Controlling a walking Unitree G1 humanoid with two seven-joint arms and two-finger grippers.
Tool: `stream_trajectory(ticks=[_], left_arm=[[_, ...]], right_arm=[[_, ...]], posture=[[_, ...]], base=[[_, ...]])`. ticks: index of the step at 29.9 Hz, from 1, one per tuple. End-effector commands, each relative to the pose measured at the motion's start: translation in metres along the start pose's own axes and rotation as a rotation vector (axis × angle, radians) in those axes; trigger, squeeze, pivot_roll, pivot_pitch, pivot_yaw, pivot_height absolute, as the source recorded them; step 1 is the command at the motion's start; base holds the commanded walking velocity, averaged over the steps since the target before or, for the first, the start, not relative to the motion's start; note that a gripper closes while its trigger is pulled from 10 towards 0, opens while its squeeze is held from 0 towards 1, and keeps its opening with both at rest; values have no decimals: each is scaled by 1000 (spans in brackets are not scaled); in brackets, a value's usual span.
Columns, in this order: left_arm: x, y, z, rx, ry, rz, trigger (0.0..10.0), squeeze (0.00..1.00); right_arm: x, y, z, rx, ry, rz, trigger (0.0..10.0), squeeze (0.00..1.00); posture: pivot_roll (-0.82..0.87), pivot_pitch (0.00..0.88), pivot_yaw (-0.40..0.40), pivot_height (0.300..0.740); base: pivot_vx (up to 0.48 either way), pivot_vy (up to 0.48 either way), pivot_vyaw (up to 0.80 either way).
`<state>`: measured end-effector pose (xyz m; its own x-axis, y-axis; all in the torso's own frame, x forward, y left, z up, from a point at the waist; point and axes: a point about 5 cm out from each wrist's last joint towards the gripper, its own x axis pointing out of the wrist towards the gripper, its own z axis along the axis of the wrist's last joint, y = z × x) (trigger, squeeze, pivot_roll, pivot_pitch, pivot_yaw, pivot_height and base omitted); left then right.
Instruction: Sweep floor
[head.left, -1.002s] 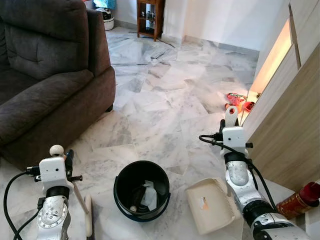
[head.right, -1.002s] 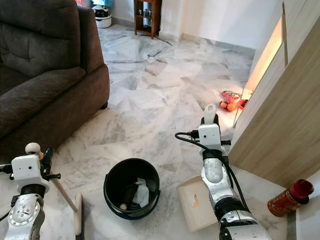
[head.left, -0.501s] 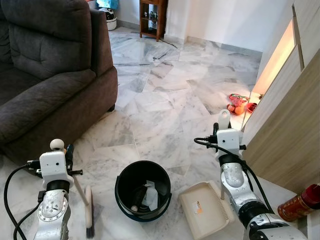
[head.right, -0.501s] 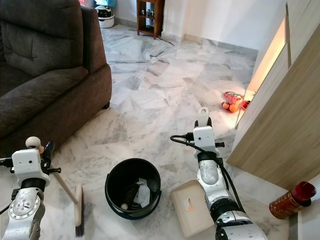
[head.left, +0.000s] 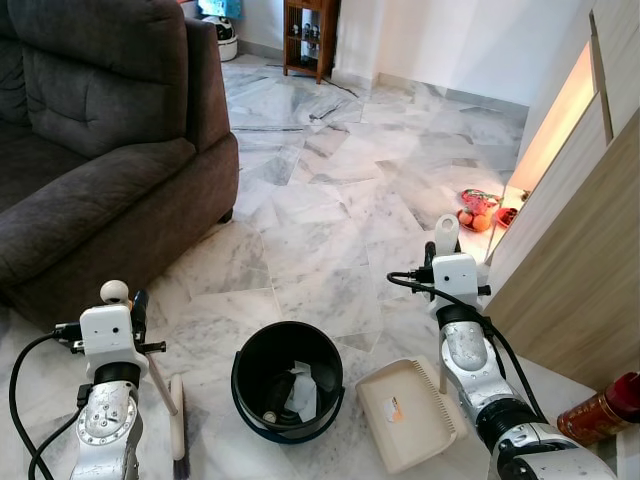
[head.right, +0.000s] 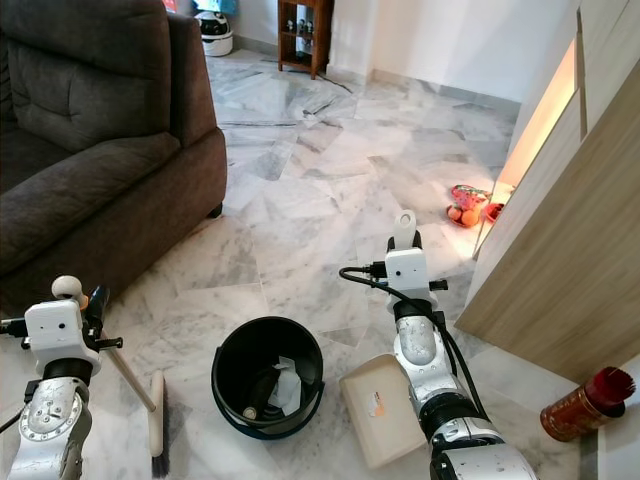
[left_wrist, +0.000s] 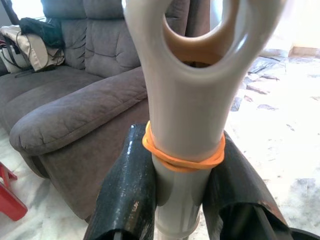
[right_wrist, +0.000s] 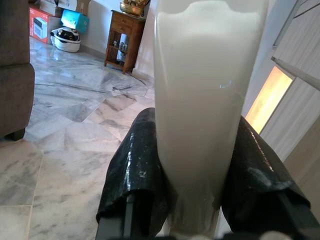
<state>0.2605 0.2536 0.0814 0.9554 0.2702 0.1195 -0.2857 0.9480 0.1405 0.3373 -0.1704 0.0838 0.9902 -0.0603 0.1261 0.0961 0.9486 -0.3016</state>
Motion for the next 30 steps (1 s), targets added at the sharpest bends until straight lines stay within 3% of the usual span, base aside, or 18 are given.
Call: stream_trajectory(ticks=[1, 30], left_arm=[[2, -1, 7, 1, -49, 2, 10000, 0], [2, -8, 5, 23, -48, -51, 10000, 0]], right_arm=[[5, -1, 8, 8, -37, -2, 10000, 0], [-6, -3, -3, 11, -15, -7, 10000, 0]], posture=[[216, 0, -47, 740], [194, 0, -33, 740]], base=[[0, 0, 0], [0, 0, 0]])
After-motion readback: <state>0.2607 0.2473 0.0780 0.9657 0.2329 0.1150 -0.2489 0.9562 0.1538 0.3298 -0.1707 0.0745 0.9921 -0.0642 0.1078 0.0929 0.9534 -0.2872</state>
